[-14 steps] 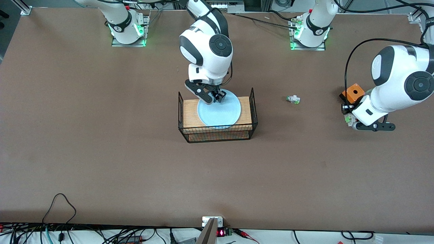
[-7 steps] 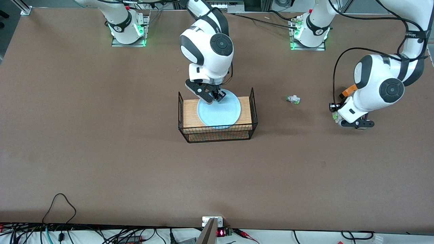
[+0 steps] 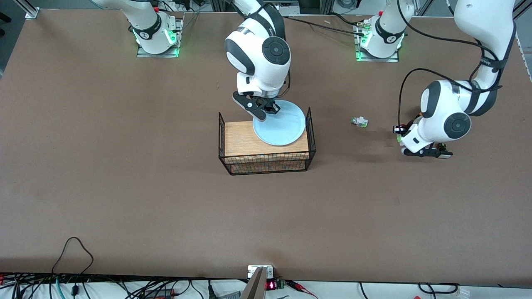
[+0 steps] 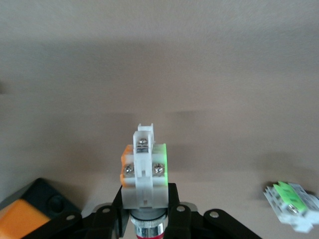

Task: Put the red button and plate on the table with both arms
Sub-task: 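Grip the plate rim with the right gripper while the left gripper lowers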

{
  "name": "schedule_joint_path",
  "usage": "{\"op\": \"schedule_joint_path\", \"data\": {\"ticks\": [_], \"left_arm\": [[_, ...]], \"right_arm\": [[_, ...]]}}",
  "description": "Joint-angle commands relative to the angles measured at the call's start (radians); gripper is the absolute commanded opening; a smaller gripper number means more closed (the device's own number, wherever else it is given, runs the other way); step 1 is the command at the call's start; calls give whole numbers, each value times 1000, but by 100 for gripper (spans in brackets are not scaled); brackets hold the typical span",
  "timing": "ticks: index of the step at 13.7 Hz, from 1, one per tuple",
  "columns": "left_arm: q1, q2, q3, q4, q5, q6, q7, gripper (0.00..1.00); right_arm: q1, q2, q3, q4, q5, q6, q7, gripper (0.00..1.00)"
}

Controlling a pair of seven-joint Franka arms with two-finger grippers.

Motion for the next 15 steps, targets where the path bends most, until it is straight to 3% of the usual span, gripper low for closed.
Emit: {"op": "schedule_joint_path", "data": {"ticks": [1, 3, 4, 5, 7, 8, 12, 15], "left_arm": [[11, 15, 0, 5, -34, 44, 26, 4], [11, 17, 0, -20, -40, 102, 27, 11], [11, 20, 0, -28, -40, 115, 27, 20], [11, 18, 0, -32, -40, 115, 27, 38], [9, 17, 0, -34, -57, 112, 26, 83], [9, 12, -1, -34, -61, 106, 26, 100], [9, -63, -1, -14, -63, 40, 20, 100], [1, -162, -1, 93, -66, -105, 23, 100]], "right_arm": [[11, 20, -2, 9, 17, -26, 17, 0], [11, 12, -2, 9, 17, -82, 10, 0], [11, 0, -4, 12, 17, -133, 4, 0], [11, -16, -4, 14, 17, -186, 0, 0], [8, -46, -4, 15, 17, -231, -3, 0], [6, -62, -4, 15, 19, -234, -2, 0], [3, -95, -5, 18, 46, -236, 3, 0], [2, -132, -5, 18, 54, -288, -3, 0]]}}
